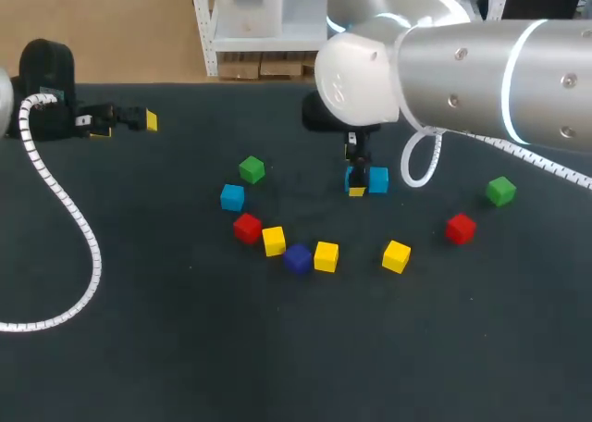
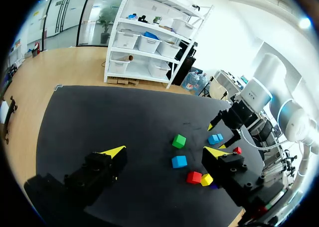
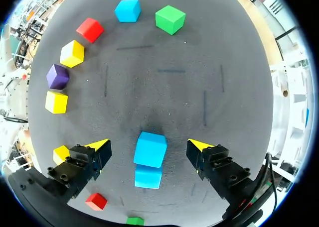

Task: Place the blue cubes, place green cubes on the blue cubes, place the yellow cubes on the green cubes, then place the red cubes on the yellow cubes, and place purple cube on the red cubes.

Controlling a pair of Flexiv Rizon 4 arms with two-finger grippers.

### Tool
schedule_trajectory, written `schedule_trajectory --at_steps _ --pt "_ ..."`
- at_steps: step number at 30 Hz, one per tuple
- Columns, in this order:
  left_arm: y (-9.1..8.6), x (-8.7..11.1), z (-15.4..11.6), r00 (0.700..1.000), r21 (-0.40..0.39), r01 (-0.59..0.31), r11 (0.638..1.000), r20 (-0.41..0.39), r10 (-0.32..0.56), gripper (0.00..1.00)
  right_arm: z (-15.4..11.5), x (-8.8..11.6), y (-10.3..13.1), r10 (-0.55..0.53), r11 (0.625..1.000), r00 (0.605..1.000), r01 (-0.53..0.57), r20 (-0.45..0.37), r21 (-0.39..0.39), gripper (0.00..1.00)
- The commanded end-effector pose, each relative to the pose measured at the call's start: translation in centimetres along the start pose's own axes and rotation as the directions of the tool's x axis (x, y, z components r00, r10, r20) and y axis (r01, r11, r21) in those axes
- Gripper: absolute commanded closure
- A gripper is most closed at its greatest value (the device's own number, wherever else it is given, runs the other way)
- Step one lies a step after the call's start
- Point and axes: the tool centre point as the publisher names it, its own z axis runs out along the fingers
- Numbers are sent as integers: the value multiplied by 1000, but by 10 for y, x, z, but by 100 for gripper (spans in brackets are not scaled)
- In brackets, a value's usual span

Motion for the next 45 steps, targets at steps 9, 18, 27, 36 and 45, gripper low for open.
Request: schedule_trajectory --at_steps 9,18,27,36,45 --pt "0 0 0 1000 -1 0 1000 -1 0 0 3 -1 -1 -13 1000 1000 13 -14 15 56" --pt "0 0 0 1000 -1 0 1000 -1 0 0 5 0 0 -10 1000 1000 10 -13 13 81" --pt "0 0 0 1000 -1 0 1000 -1 0 0 6 0 1 -7 1000 1000 7 -9 2 82" --pt "0 0 0 1000 -1 0 1000 -1 0 0 5 1 1 4 1000 1000 -4 2 -5 0" --pt "0 0 0 1000 -1 0 1000 -1 0 0 -2 1 0 -2 1000 1000 2 11 0 0"
